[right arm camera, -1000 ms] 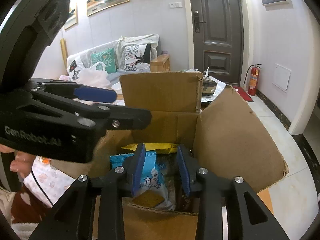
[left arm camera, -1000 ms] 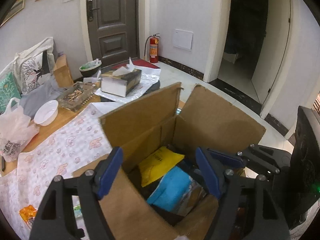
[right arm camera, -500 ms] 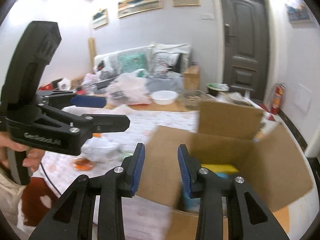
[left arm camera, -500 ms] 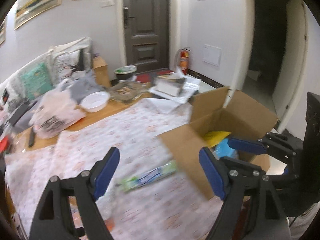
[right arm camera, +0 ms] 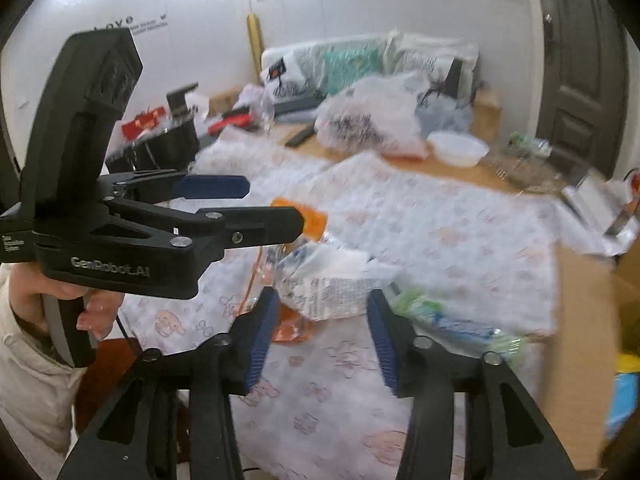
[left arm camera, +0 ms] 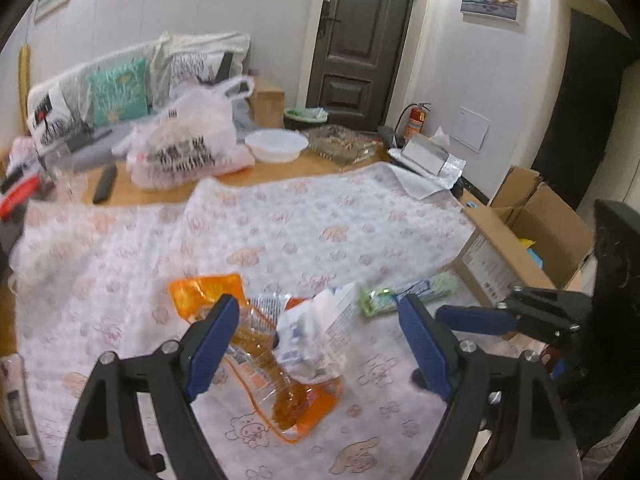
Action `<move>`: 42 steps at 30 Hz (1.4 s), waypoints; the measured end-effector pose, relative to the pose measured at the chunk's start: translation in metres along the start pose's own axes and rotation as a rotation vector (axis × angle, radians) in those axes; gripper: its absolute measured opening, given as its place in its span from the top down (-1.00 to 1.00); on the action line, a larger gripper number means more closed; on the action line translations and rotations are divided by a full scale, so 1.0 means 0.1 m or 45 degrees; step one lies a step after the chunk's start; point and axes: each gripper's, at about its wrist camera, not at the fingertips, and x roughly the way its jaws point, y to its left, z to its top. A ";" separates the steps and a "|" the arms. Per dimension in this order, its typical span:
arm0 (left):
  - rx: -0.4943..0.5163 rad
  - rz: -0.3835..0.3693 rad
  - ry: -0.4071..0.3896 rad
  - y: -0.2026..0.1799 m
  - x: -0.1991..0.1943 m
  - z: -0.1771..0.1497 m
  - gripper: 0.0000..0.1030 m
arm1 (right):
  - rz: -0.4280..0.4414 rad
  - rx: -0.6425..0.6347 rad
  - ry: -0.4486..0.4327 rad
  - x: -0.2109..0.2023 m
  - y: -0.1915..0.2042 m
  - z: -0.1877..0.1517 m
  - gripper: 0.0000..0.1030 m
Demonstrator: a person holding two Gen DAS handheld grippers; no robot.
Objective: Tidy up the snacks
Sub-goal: 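Move both tools back over the remaining snacks on the cloth, then lower the left tool onto the white snack bag and close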
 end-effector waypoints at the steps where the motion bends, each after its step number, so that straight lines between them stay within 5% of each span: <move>1: -0.003 -0.015 0.018 0.04 0.07 -0.02 -0.55 | 0.007 0.011 0.017 0.10 -0.02 -0.01 -0.16; 9: 0.000 -0.130 0.127 0.13 0.59 -0.05 -0.54 | 0.076 0.099 0.097 0.67 -0.28 -0.08 -0.82; 15: -0.026 -0.123 0.190 0.20 0.88 -0.07 -0.54 | 0.171 0.153 0.108 1.01 -0.45 -0.04 -0.95; 18: -0.055 -0.141 0.211 0.23 0.97 -0.09 -0.51 | 0.223 0.164 0.116 1.11 -0.47 -0.01 -0.96; 22: -0.047 -0.158 0.266 0.19 1.11 -0.12 -0.09 | 0.241 0.152 0.125 1.18 -0.44 0.01 -0.96; 32: -0.100 -0.127 0.274 0.20 1.15 -0.16 0.06 | 0.229 0.127 0.096 1.12 -0.40 0.00 -0.71; 42: -0.083 -0.099 0.151 0.00 0.66 -0.09 0.16 | 0.153 0.026 -0.022 0.61 -0.14 0.06 -0.41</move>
